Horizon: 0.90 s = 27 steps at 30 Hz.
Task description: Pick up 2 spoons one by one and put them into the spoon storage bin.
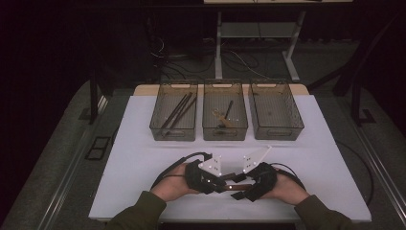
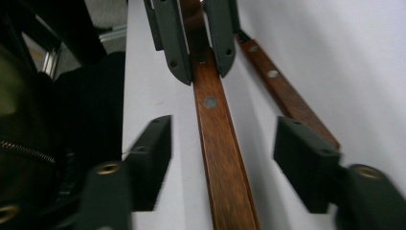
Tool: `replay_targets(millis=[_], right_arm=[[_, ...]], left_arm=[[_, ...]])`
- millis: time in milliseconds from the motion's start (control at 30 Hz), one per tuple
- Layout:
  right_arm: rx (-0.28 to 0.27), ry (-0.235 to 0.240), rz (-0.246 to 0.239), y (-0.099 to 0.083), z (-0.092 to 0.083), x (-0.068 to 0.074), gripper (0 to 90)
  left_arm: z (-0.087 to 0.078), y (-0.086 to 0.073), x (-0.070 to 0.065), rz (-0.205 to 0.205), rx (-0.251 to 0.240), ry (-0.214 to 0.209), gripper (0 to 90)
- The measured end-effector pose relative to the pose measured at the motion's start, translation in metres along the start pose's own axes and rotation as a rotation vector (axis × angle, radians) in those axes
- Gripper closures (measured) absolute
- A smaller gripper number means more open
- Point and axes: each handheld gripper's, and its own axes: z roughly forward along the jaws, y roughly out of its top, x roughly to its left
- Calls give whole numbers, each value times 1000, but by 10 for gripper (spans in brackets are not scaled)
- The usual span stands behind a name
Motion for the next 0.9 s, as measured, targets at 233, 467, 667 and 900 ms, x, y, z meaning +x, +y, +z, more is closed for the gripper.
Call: replay_targets(millis=[233,467,667,900], right_arm=[[30,21,-31,3,7,5,668],[46,45,-63,4,9,8,742],[32,51,-71,5,7,10,752],[4,56,-44,4,2,9,753]], left_arm=[[2,1,-2,9,8,-19,767],[3,1,-3,41,21,-33,766],[-1,1,-5,40,8,-43,765],[-6,-1,-5,28,-40,10,633]])
